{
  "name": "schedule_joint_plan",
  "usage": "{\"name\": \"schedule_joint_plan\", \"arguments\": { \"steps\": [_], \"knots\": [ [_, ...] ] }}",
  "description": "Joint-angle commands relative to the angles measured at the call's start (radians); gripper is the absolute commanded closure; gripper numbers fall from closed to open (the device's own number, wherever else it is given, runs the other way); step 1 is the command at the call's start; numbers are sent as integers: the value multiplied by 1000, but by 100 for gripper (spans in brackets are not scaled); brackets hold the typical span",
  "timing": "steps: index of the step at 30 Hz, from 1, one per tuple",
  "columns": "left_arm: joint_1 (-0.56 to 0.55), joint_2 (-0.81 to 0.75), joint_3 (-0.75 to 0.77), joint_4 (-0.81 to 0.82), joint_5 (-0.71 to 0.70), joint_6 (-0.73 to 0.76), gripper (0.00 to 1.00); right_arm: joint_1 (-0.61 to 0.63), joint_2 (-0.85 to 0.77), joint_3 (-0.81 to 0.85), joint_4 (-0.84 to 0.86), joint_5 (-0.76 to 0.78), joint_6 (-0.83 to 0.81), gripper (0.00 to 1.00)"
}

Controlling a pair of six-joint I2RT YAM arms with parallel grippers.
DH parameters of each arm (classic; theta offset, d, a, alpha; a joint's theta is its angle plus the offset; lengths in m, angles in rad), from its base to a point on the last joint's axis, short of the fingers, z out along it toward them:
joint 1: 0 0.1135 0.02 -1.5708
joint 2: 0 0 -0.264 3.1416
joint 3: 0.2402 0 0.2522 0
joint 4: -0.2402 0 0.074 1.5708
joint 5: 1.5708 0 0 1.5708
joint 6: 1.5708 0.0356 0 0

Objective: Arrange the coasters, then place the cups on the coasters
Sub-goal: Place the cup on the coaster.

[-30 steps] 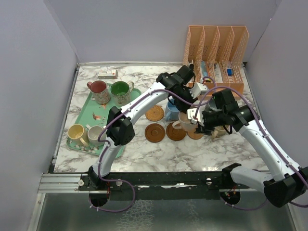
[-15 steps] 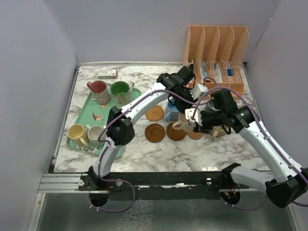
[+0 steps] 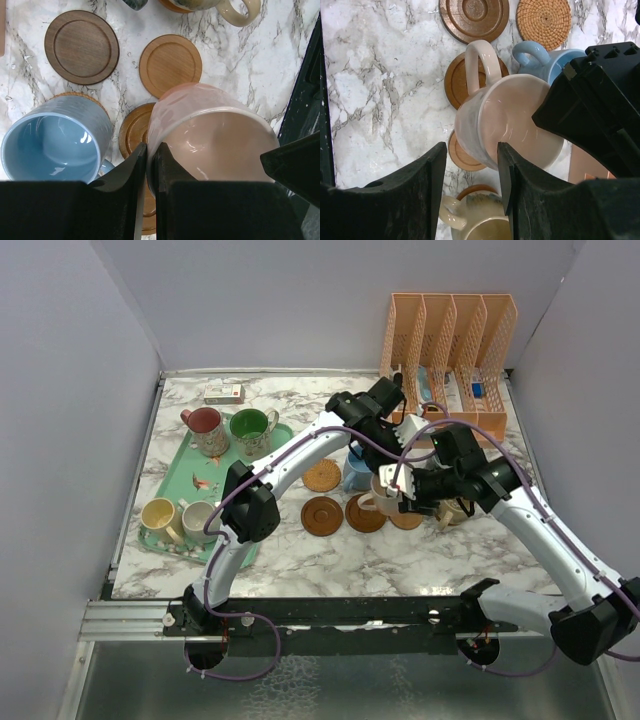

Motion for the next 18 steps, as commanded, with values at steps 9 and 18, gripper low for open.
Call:
{"name": "schedule_joint_plan", "arguments": {
  "steps": [9,18],
  "knots": [
    [-28,-1,34,-23,68,17,100,57,32,-21,46,81,-4,54],
    [-43,4,44,-30,44,29,100,109,91,-31,15,145,-5,56]
  ]
}}
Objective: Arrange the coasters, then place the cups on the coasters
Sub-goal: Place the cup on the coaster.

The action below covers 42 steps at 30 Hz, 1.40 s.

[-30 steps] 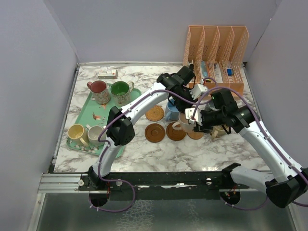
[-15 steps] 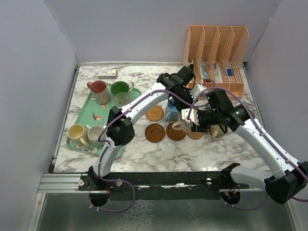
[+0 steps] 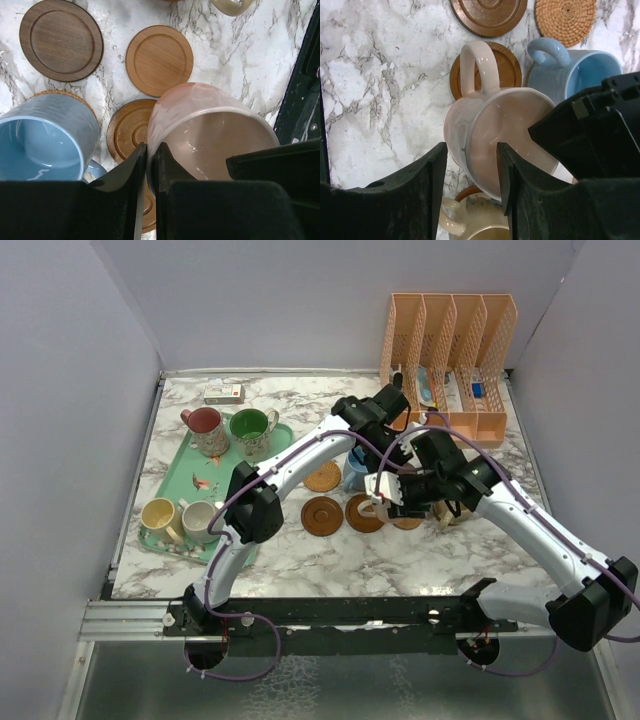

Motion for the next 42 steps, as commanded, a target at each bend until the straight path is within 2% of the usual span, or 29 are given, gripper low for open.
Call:
{"name": "schedule_joint_plan", "arguments": {
  "steps": [1,8,13,16,22,29,38,42],
  "knots": [
    [-23,-11,43,2,39,23,100,30,34,-19,-6,62,-3,58],
    [-23,-9,46,-4,26,30,100,45,64,-14,-29,91,-3,70],
    [-26,-11,42,-6,17,38,100,48,75,-14,-40,95,-3,85],
    [-26,-12,38,-7,15,43,99,48,76,-13,-46,86,-6,98],
    [-26,-35,26,-7,13,70,86,48,68,-14,-64,74,-21,99],
    [-26,-76,3,-6,20,120,59,48,50,-25,-81,79,-42,99],
    [-3,-111,31,-3,-24,124,38,48,-12,-64,-76,134,-120,99],
    [29,-134,56,7,-2,96,28,48,-54,-102,-53,142,-193,99]
  ]
}}
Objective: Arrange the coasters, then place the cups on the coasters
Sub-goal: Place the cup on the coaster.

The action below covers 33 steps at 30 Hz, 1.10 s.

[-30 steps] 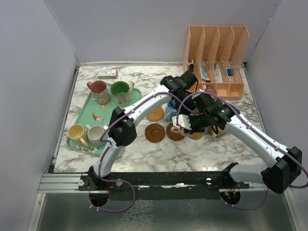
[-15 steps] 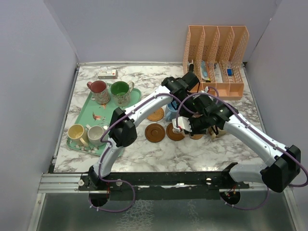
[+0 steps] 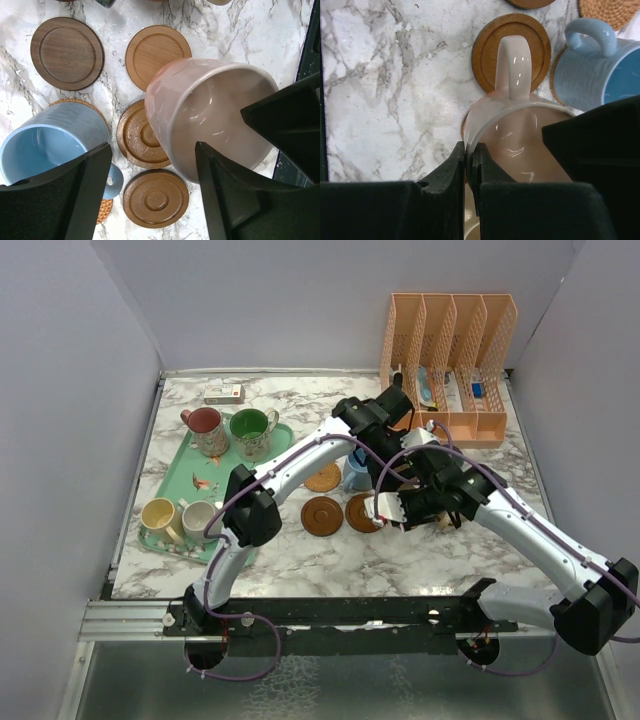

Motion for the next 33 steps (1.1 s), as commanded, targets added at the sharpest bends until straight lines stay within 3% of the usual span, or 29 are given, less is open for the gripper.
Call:
{"name": "schedule_joint_plan", "arguments": {
  "steps": [1,9,14,21,33],
  "knots": [
    [63,-119,59,31,24,-37,24,-2,-61,-46,20,33,-117,99],
    [187,-192,41,100,107,-125,12,-5,-44,-72,58,40,-183,99],
    [255,-247,-15,128,191,-132,10,-7,-17,-67,76,18,-165,99],
    [264,-313,-124,140,282,-76,10,-8,13,-47,71,2,-136,99],
    [291,-438,-257,283,-41,-113,11,-81,-37,-44,95,9,-246,99]
  ]
}}
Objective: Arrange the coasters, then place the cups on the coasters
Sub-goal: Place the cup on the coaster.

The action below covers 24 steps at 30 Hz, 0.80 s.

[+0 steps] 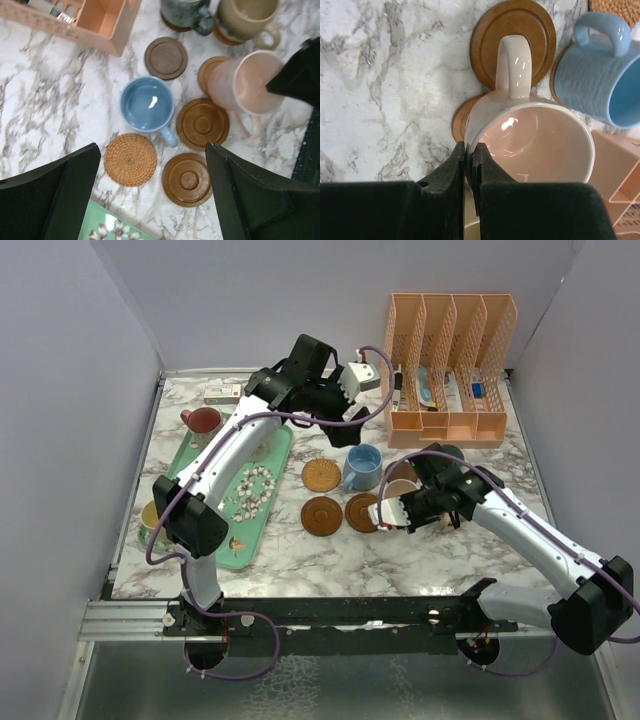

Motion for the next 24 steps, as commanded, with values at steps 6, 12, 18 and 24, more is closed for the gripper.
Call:
{"name": "schedule_joint_plan", "arguments": {
  "steps": [6,12,18,24],
  "knots": [
    [61,-200,-200,191,-248,-1,12,-188,3,67,86,-12,-272,99],
    [81,-286,-350,290,-251,23,13,-300,114,169,52,-131,-438,99],
    [102,-305,-386,309,-236,29,13,-358,211,243,63,-210,-549,99],
    [115,-313,-409,318,-230,37,13,-412,315,339,-45,-252,-660,99]
  ]
}}
